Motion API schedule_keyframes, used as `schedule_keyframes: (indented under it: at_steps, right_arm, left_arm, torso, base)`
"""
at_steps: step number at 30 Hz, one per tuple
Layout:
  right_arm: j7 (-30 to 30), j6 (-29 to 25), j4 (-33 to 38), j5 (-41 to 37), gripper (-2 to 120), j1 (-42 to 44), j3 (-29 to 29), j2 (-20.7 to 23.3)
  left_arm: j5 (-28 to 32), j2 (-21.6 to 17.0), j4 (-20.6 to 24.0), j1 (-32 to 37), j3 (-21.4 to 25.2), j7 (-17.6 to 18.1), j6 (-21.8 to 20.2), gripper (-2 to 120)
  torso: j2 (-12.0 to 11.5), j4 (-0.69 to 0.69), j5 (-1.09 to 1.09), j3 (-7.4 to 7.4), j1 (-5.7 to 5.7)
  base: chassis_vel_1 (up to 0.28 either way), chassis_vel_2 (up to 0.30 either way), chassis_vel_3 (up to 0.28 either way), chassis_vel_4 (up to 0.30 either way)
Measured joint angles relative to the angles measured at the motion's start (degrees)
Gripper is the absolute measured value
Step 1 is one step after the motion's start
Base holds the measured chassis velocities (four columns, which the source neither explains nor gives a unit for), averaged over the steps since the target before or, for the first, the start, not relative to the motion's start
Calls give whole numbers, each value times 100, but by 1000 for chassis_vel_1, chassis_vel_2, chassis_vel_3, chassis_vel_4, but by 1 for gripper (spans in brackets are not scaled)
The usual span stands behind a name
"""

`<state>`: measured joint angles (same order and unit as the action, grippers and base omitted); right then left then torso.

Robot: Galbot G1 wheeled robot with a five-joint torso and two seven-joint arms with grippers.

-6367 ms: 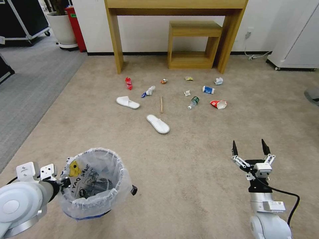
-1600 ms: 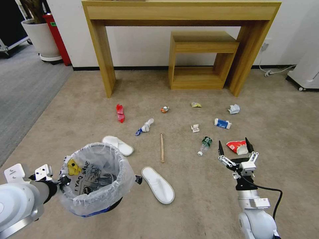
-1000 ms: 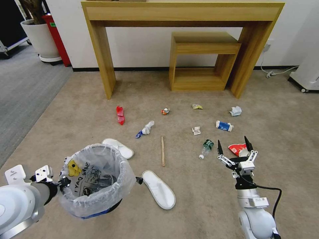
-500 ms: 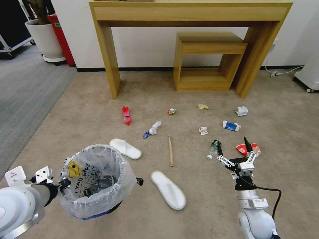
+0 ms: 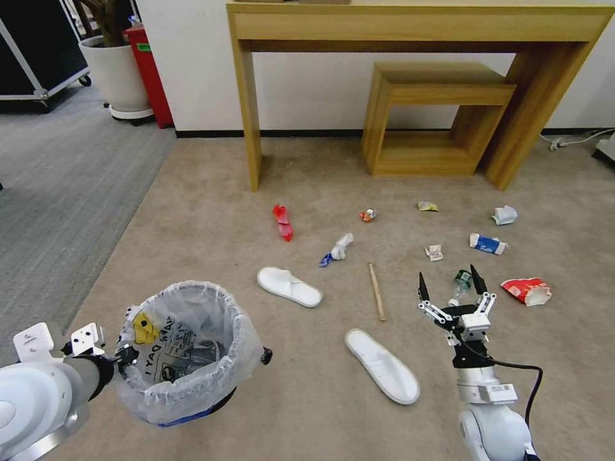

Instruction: Pick up the trash bin and place the garbage on the floor into it.

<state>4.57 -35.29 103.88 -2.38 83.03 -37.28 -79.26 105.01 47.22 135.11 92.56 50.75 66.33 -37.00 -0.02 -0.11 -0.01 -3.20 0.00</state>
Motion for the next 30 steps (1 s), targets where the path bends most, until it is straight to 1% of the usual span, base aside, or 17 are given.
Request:
schedule_keyframes:
  at_steps: [4, 6, 30]
  right_arm:
    - [-6, 5, 6, -6, 100, -14, 5, 3]
    - [-13, 9, 22, -15, 100, -14, 7, 5]
    - [47, -6, 69, -10, 100, 57, -26, 14]
  left_arm:
    - [4, -21, -14, -9, -3, -6, 2, 0]
    - [5, -23, -23, -9, -20, -7, 3, 0]
    - [-111, 30, 75, 62, -111, -12, 8, 0]
  torso:
    - [0, -1, 2, 0, 0]
    - [-1, -2, 0, 0, 0]
    - [-1, -1, 0, 0, 0]
  base:
    - [-13, -16, 12, 11]
    - [-54, -61, 31, 43]
    - [-2, -3, 1, 2]
